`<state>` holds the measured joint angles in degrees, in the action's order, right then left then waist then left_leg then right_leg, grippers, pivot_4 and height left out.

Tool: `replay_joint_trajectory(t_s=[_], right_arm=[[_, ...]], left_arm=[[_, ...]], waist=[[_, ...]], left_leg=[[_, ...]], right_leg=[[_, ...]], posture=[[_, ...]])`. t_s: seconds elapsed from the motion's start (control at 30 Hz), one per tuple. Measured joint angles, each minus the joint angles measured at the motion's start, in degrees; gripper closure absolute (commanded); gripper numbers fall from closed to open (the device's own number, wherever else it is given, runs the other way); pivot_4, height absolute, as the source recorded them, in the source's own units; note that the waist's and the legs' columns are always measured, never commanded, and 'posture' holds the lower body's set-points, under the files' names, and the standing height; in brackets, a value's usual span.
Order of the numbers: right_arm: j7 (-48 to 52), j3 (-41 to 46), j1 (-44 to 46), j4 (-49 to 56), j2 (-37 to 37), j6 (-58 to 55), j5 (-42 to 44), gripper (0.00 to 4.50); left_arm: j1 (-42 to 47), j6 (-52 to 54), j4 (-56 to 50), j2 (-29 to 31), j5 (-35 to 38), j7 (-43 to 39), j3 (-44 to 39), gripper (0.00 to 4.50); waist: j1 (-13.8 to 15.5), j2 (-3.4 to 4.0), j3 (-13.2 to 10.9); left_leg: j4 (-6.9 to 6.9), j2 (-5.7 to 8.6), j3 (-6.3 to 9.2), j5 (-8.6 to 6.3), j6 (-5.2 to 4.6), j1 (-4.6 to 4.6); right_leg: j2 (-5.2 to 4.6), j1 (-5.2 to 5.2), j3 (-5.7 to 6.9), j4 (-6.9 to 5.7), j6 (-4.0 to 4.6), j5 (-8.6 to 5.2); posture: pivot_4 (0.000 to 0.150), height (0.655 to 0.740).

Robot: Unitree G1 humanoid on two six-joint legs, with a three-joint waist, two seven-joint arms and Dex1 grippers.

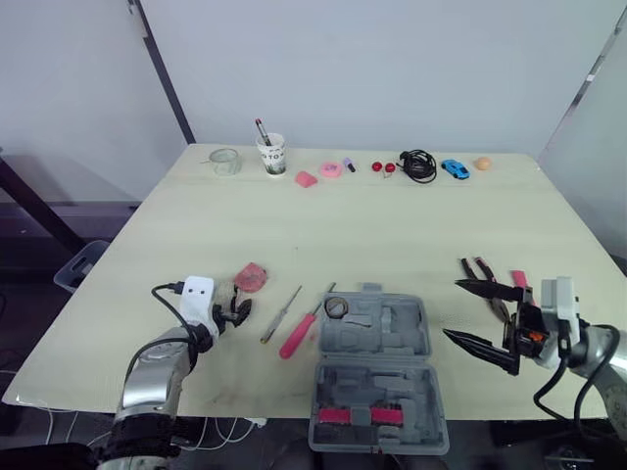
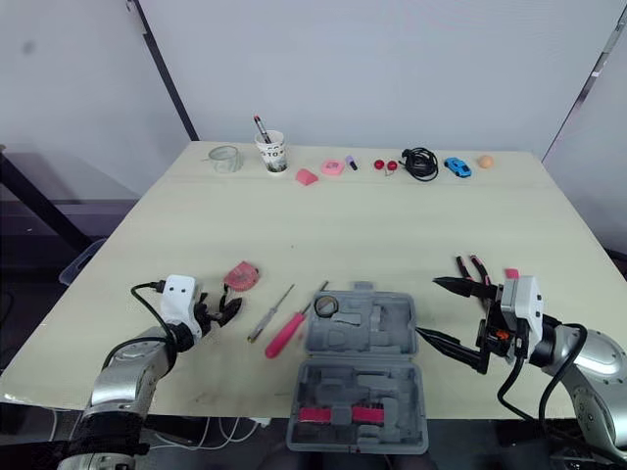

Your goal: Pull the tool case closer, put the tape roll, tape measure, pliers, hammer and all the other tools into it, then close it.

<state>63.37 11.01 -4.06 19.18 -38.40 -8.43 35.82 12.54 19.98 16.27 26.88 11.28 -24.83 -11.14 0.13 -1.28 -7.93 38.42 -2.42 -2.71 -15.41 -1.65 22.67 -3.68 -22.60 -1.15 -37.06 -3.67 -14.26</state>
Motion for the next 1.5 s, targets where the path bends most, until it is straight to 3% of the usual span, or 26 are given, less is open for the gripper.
replay_joint_trajectory(t_s=[0.03,0.07,0.13,0.27,0.3,0.33,0.43,0.73,0.97,1.17,1.5], right_arm=[[-0.1,0.0,-0.2,0.0,0.0,0.0,-0.2,0.0],[-0.1,0.0,-0.4,0.0,0.0,0.0,-0.3,0.0],[-0.3,0.0,-0.6,0.0,0.0,0.0,-0.6,0.0],[-0.9,0.0,-0.5,0.0,0.5,0.5,-1.4,0.0],[-0.9,0.0,-0.5,0.0,0.5,0.5,-1.4,0.0],[-1.1,0.0,-0.5,0.0,0.6,0.6,-1.6,0.0],[-1.3,0.0,-0.5,0.0,0.7,1.0,-1.8,0.0],[-1.2,-0.4,0.3,-0.1,1.3,1.2,-2.2,0.0],[-0.2,-0.8,0.4,-0.7,1.4,1.2,-2.2,0.0],[2.2,-1.4,1.0,-3.1,1.4,1.8,-2.2,0.0],[9.1,-2.7,2.4,-4.2,-0.6,1.6,-0.3,0.0]], left_arm=[[1.0,-0.3,1.4,0.0,0.0,-0.4,0.1,0.08],[1.8,-0.6,2.4,0.0,-0.2,-0.6,0.3,0.47],[2.8,-1.2,3.8,0.2,-0.7,-1.0,0.4,0.8],[3.9,-2.1,6.0,0.5,-1.0,-1.5,0.4,2.7],[3.9,-2.1,6.1,0.5,-1.0,-1.5,0.4,2.91],[4.3,-2.6,6.9,0.5,-1.1,-1.7,0.4,3.63],[4.5,-3.1,7.4,0.5,-1.1,-2.1,0.5,4.46],[2.6,-4.0,5.9,1.1,-1.5,-3.8,0.4,4.46],[-7.9,-1.0,-7.0,2.5,-0.4,-6.9,0.7,4.46],[-24.3,5.5,-24.9,7.1,1.9,-10.0,-1.0,4.46],[-37.8,10.9,-37.8,10.0,4.8,-13.0,-2.5,4.46]], waist=[[0.2,0.01,0.0],[0.4,0.02,0.0],[0.6,0.03,0.0],[0.7,0.03,0.0],[0.7,0.04,0.0],[0.7,0.04,0.0],[0.7,0.04,0.0],[0.6,0.05,0.0],[0.4,0.05,0.0],[-0.5,0.09,0.0],[-0.8,0.11,-0.1]], left_leg=[[0.0,0.0,-0.01,0.0,0.0,0.0],[0.0,0.0,-0.01,0.0,0.0,-0.01],[0.0,0.0,-0.03,0.0,0.0,-0.01],[0.0,0.03,-0.02,0.0,0.0,0.0],[0.0,0.03,-0.02,0.0,0.0,0.0],[0.0,0.04,-0.02,0.0,0.0,0.0],[0.0,0.04,-0.02,0.0,0.0,0.0],[-0.01,0.03,0.0,0.0,0.0,0.0],[-0.03,-0.02,0.06,0.0,0.0,-0.04],[-0.09,-0.28,-0.01,-0.01,0.0,-0.06],[-0.1,-0.27,-0.05,-0.01,-0.01,-0.01]], right_leg=[[0.0,0.0,0.0,0.0,0.0,0.0],[0.0,0.0,0.01,0.0,0.0,0.0],[0.0,0.01,0.02,-0.01,0.0,0.0],[-0.02,0.03,0.03,0.0,0.0,0.0],[-0.02,0.04,0.04,0.0,0.0,0.0],[-0.03,0.04,0.05,0.0,0.0,0.0],[-0.03,0.04,0.05,0.0,0.0,0.0],[-0.03,0.04,0.03,0.01,0.0,0.0],[-0.05,0.01,-0.03,0.01,0.0,0.0],[-0.23,-0.05,0.01,0.03,0.24,-0.13],[-0.32,-0.07,0.03,0.18,0.25,-0.14]], posture=[[0.15,0.74],[0.15,0.74],[0.15,0.74],[0.15,0.74],[0.15,0.74],[0.15,0.74],[0.15,0.74],[0.15,0.74],[0.15,0.74],[0.15,0.74],[0.15,0.74]])
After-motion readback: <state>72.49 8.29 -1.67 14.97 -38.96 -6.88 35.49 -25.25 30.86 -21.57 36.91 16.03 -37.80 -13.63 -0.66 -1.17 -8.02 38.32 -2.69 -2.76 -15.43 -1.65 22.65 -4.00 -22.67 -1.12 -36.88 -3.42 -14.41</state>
